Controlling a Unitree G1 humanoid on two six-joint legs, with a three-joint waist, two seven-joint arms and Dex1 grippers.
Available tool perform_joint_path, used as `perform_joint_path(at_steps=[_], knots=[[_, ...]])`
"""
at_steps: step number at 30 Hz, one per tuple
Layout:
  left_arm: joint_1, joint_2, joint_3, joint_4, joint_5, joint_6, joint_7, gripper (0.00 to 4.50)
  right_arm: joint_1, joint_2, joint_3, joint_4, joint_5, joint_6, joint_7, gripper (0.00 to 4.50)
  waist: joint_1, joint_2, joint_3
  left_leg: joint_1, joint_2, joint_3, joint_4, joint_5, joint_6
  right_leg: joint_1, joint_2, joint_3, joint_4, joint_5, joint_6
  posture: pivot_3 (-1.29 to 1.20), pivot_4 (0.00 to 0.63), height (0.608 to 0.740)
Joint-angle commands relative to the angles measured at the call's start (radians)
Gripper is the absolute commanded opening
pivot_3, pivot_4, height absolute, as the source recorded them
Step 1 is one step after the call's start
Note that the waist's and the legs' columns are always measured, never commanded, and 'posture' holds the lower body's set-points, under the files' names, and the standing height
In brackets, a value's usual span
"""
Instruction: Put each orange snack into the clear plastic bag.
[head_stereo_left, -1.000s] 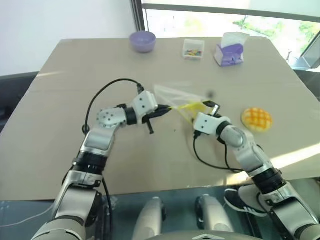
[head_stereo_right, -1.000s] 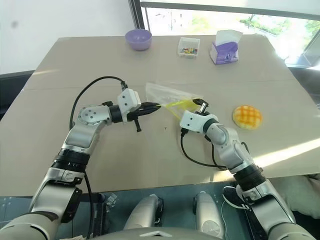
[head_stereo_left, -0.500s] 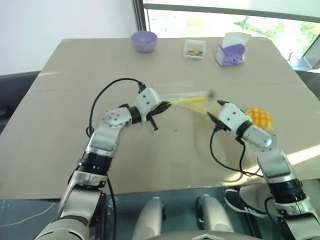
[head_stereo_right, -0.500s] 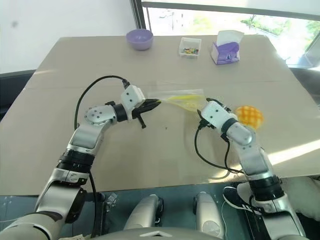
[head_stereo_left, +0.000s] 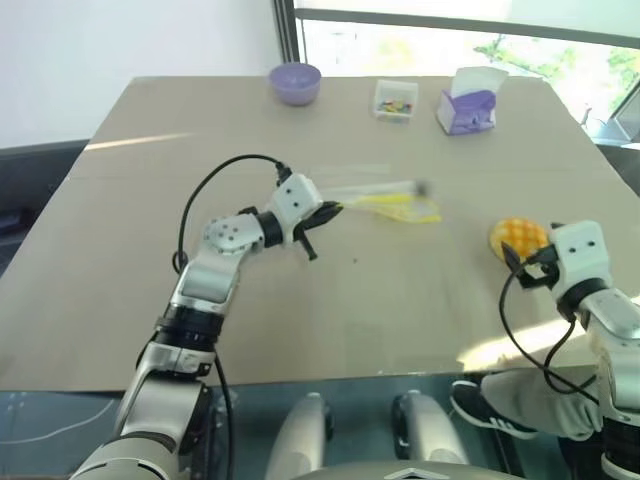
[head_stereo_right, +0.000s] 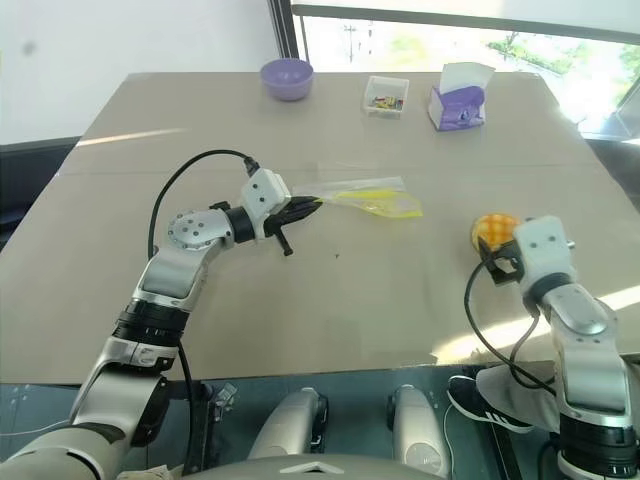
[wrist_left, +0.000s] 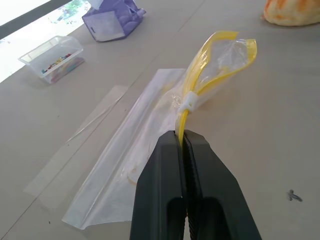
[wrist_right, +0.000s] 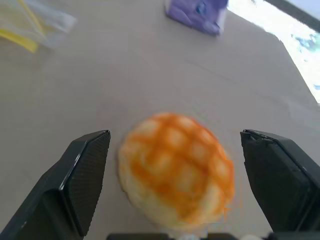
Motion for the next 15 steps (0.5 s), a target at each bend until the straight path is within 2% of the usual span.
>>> perform_joint_path(at_steps=[1,7,13,15], knots=[[-0.015,-0.004,0.0,-0.039,-0.006,-0.002,0.002,0.0,-0.046,0.033,-0.043,0.022,0.057,0.026,-0.048,4.45,-0.001,0.0,0.0,0.0,0.0,0.0,0.0,0.0,0.0,0.0,0.0,0.0,0.0,0.0,0.0,0.0,0.15,0.737],[-0.018,-0.007,-0.001,-0.044,-0.007,0.003,-0.006,0.0,-0.118,0.06,-0.044,0.183,0.096,0.026,-0.093,4.45,0.004,0.001,0.0,0.0,0.0,0.0,0.001,0.0,0.0,0.001,0.0,0.0,0.0,0.0,0.0,0.0,0.15,0.737],[-0.013,-0.001,0.002,-0.052,-0.004,0.004,-0.003,0.0,-0.117,0.053,-0.013,0.289,0.111,0.034,-0.095,4.45,0.003,0.0,0.0,0.001,0.0,0.0,0.001,0.0,0.0,0.002,0.0,0.0,0.0,0.0,0.0,0.0,0.15,0.737],[-0.013,0.0,0.004,-0.051,-0.004,0.004,-0.002,0.0,-0.12,0.055,-0.017,0.296,0.123,0.025,-0.093,3.57,0.003,0.0,-0.001,0.001,0.0,0.0,0.001,0.0,0.0,0.002,0.0,0.0,0.0,0.0,0.0,0.0,0.15,0.737]])
